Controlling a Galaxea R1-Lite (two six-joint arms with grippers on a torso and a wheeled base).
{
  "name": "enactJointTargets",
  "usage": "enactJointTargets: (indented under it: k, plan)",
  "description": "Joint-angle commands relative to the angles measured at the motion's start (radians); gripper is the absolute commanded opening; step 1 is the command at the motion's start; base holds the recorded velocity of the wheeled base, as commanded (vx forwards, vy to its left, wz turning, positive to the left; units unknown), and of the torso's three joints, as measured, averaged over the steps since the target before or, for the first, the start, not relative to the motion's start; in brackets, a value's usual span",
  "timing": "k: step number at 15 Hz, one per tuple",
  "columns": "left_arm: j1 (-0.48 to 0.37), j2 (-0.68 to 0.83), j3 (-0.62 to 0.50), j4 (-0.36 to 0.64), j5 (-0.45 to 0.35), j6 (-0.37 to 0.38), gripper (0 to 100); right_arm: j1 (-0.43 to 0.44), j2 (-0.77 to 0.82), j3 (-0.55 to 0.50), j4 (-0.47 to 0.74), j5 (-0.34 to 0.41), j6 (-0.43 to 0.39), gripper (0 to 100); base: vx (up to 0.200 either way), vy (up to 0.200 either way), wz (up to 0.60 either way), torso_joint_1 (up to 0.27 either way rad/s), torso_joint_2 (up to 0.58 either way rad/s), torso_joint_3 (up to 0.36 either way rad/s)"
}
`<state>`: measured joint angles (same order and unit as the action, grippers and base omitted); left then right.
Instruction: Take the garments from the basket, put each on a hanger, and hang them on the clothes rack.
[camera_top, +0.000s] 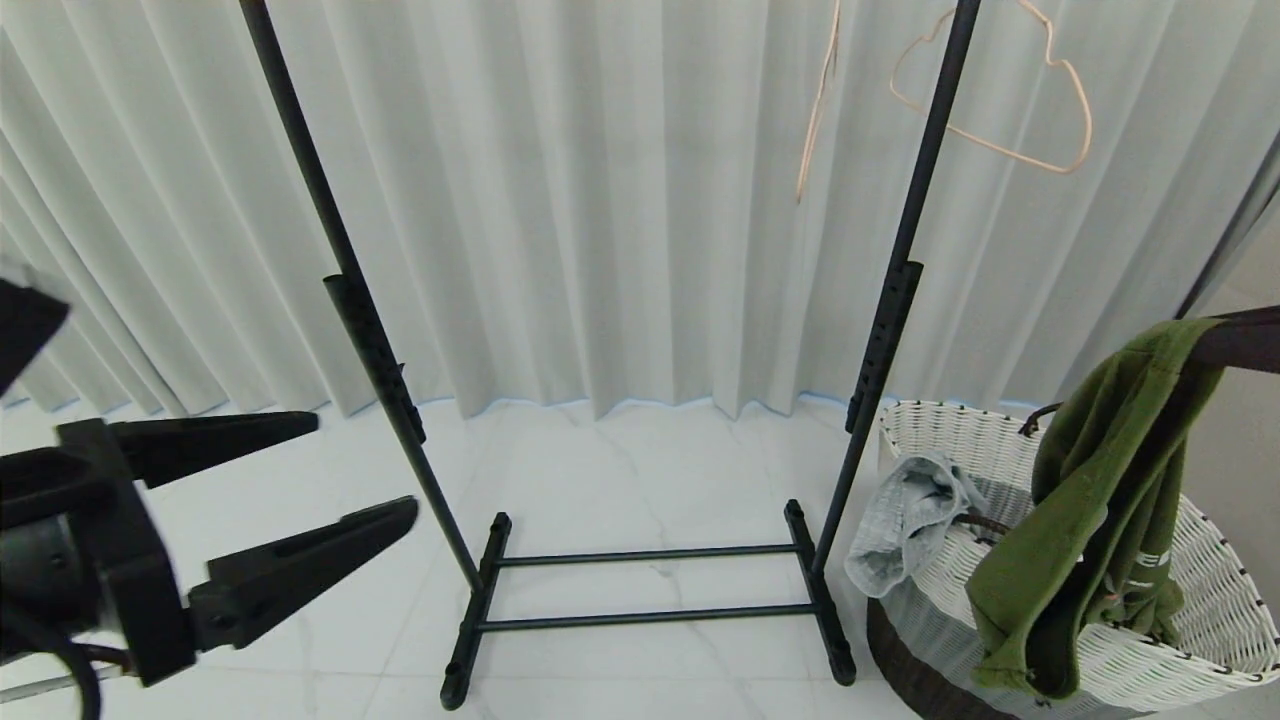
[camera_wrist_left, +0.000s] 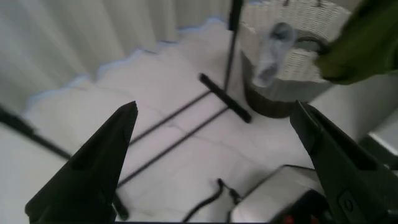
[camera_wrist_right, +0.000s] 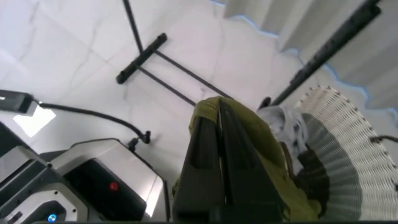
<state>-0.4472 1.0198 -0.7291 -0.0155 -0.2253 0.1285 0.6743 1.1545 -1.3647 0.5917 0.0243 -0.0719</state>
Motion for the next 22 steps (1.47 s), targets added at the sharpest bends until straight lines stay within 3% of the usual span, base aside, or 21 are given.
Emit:
enactJointTargets:
  k: [1,3,5,9,10,12,15,20,22]
  plan:
    - [-0.225,0.232,-0.111,-0.003,0.13,-0.072,100,0.056,0.036,-0.004,-0.021,0.0,-0.002,0,0.0,0.0,0.0,0.0,0.0,0.0]
    - [-0.377,0.333,-0.131,-0.05,0.216,-0.185,100,0.102,0.054,-0.001,-0.041,0.0,0.0,0,0.0,0.0,0.0,0.0,0.0,0.0]
    - [-0.475,0.437,-0.125,-0.129,0.274,-0.262,100,0.122,0.09,0.007,-0.059,-0.001,0.003,0,0.0,0.0,0.0,0.0,0.0,0.0]
    - [-0.504,0.554,-0.07,-0.17,0.299,-0.267,100,0.122,0.123,0.044,-0.119,0.0,0.003,0,0.0,0.0,0.0,0.0,0.0,0.0]
    - [-0.535,0.612,-0.081,-0.264,0.285,-0.297,100,0.123,0.143,0.045,-0.135,0.008,0.004,0,0.0,0.0,0.0,0.0,0.0,0.0]
    - [-0.577,0.678,-0.099,-0.36,0.281,-0.336,100,0.123,0.151,0.044,-0.153,0.039,0.007,0,0.0,0.0,0.0,0.0,0.0,0.0]
    - [-0.628,0.735,-0.139,-0.389,0.279,-0.389,100,0.143,0.151,0.041,-0.155,0.046,0.009,0,0.0,0.0,0.0,0.0,0.0,0.0]
    - [-0.617,0.876,-0.283,-0.389,0.284,-0.517,100,0.186,0.143,0.038,-0.155,0.045,0.009,0,0.0,0.0,0.0,0.0,0.0,0.0]
    - [-0.608,0.928,-0.305,-0.408,0.291,-0.523,100,0.194,0.136,0.035,-0.155,0.043,0.009,0,0.0,0.0,0.0,0.0,0.0,0.0]
